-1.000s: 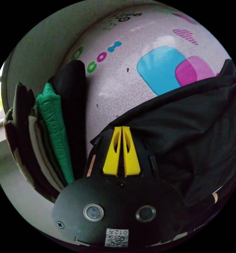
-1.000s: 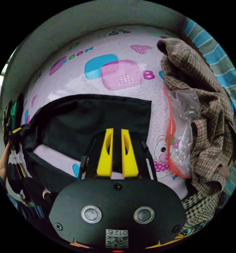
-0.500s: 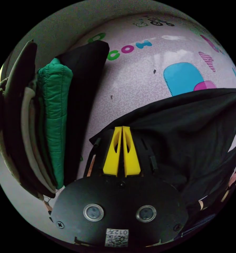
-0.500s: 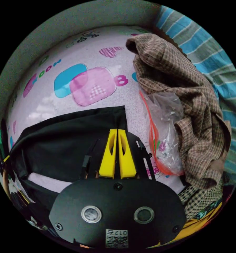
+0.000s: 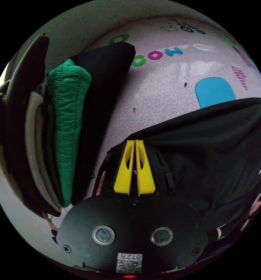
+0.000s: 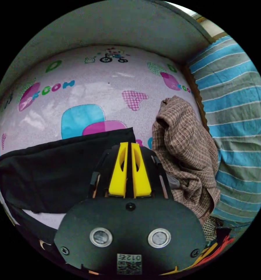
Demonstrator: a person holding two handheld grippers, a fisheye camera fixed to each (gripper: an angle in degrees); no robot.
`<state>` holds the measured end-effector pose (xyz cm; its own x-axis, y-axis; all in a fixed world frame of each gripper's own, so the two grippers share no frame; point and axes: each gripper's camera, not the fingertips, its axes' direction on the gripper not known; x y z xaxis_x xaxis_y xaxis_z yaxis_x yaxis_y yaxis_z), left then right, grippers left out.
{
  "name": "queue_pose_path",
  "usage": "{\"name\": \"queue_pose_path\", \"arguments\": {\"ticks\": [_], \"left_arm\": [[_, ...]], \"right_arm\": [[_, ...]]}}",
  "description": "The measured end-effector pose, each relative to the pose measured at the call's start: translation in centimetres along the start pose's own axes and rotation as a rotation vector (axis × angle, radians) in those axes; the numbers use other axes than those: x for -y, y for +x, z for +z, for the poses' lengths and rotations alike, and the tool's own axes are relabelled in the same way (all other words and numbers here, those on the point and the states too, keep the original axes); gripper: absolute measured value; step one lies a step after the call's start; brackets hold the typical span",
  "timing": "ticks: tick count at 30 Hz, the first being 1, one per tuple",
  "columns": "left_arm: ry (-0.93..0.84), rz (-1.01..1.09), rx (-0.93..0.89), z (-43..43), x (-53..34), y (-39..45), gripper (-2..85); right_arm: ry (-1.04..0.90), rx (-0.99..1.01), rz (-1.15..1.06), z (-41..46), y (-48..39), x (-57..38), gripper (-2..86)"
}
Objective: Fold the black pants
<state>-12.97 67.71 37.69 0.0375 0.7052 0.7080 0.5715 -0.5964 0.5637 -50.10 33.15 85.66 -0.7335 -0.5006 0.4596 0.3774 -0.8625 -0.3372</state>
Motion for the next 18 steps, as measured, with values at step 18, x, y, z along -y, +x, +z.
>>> {"name": "queue_pose_path", "arguments": {"ticks": [18], "left_arm": [[0.02, -0.085, -0.155, 1.8, -7.3, -0.5, 0.1]], "right_arm": [[-0.064, 0.23, -0.079, 1.2, -2.7, -10.4, -0.8]]}}
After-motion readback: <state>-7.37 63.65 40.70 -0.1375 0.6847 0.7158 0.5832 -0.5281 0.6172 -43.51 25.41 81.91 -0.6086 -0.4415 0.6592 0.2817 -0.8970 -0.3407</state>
